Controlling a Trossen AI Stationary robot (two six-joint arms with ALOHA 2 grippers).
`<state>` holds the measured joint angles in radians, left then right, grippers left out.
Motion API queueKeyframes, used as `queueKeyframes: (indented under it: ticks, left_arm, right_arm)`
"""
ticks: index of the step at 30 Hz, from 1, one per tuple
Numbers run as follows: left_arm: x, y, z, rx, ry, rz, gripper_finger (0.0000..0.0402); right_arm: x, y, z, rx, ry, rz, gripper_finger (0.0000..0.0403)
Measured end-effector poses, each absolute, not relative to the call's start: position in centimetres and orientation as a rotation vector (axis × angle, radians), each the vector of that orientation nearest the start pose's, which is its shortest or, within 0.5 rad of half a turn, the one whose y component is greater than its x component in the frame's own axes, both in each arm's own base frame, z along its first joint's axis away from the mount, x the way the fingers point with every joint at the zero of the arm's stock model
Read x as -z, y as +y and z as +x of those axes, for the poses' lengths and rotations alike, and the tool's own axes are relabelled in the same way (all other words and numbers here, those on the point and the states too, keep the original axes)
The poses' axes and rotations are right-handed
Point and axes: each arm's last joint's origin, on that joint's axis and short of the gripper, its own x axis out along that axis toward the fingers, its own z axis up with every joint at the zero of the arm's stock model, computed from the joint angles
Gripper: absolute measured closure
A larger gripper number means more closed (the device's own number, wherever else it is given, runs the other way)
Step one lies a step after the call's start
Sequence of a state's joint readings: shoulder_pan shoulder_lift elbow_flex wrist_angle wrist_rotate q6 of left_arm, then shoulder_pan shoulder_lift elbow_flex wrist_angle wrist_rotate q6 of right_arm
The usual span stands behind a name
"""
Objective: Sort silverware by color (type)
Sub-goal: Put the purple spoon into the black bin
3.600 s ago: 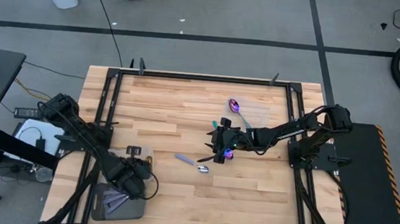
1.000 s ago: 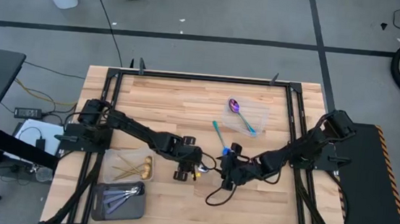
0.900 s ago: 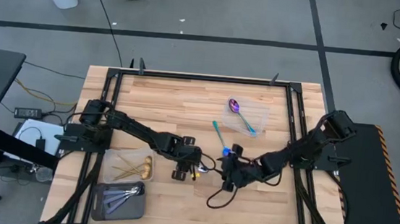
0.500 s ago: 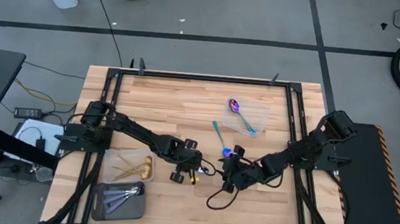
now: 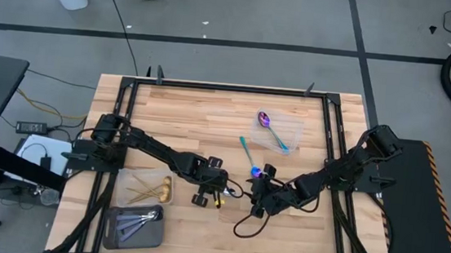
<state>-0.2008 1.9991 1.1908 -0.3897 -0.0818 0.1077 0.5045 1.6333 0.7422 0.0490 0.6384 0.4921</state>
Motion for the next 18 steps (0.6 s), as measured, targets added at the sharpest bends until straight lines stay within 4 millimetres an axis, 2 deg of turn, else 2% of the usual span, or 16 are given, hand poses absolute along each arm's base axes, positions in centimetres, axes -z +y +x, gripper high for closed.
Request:
queueKeyframes:
  ticks: [10, 18]
  left_arm:
    - [-12.0, -7.3, 37.1, 0.161, 1.187, 0.253, 0.0357]
    - [-13.7, -7.4, 37.9, 0.146, 1.231, 0.262, 0.0357]
  right_arm:
    - [-14.6, 12.9, 26.9, 0.285, 0.654, -0.008, 0.0195]
    - [-14.7, 12.5, 27.1, 0.290, 0.655, -0.055, 0.0195]
